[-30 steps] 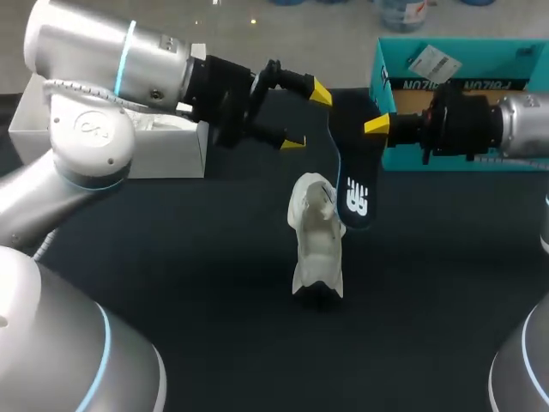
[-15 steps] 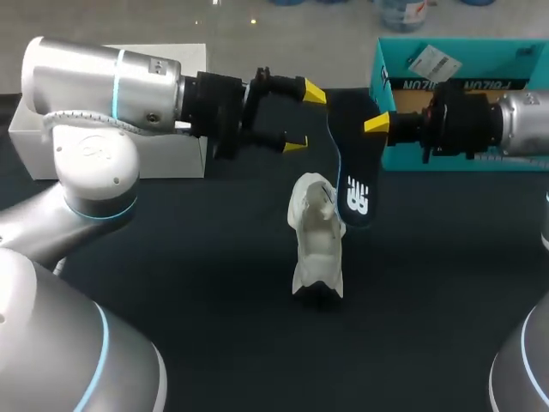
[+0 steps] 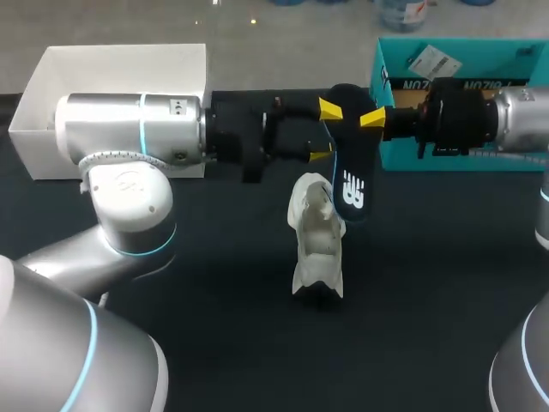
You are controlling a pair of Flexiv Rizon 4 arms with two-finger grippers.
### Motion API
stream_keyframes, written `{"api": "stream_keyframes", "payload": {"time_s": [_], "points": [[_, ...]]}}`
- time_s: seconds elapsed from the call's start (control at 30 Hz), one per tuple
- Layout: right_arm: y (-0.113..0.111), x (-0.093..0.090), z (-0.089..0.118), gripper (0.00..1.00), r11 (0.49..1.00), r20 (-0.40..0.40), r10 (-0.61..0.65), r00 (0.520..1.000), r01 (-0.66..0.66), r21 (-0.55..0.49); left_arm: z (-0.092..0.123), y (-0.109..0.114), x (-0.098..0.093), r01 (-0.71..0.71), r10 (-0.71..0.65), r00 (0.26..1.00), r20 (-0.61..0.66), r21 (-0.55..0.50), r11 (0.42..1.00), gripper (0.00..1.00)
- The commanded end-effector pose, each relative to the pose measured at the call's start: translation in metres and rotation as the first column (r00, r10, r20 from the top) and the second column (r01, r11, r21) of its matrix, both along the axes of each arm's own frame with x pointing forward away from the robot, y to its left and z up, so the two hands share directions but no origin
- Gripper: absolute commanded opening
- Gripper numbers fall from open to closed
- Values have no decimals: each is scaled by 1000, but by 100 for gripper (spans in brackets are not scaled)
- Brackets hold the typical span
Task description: Take the shoe out of the shoebox, open the shoe tongue, remove and reinsert the insole, then place the shoe into the shoebox
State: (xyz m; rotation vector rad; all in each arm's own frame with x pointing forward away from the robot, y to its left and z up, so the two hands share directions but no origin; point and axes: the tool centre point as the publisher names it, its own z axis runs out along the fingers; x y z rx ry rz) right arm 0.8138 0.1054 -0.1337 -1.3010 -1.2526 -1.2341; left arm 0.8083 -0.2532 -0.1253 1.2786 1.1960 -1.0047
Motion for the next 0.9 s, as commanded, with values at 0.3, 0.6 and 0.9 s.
{"api": "stream_keyframes", "payload": {"time_s": [0.3, 0.6, 0.9], "points": [[5, -3, -5, 0, 1000, -10, 17, 1000, -16, 11, -7, -21, 10, 12, -11, 1000, 20, -21, 1000, 33], [4, -2, -6, 0, 1000, -16, 14, 1000, -13, 12, -11, -26, 8, 12, -12, 1000, 16, -17, 1000, 23], [3, -2, -6, 0, 1000, -18, 14, 1000, -14, 16, -15, -25, 9, 15, -15, 1000, 5, -5, 1000, 0]]}}
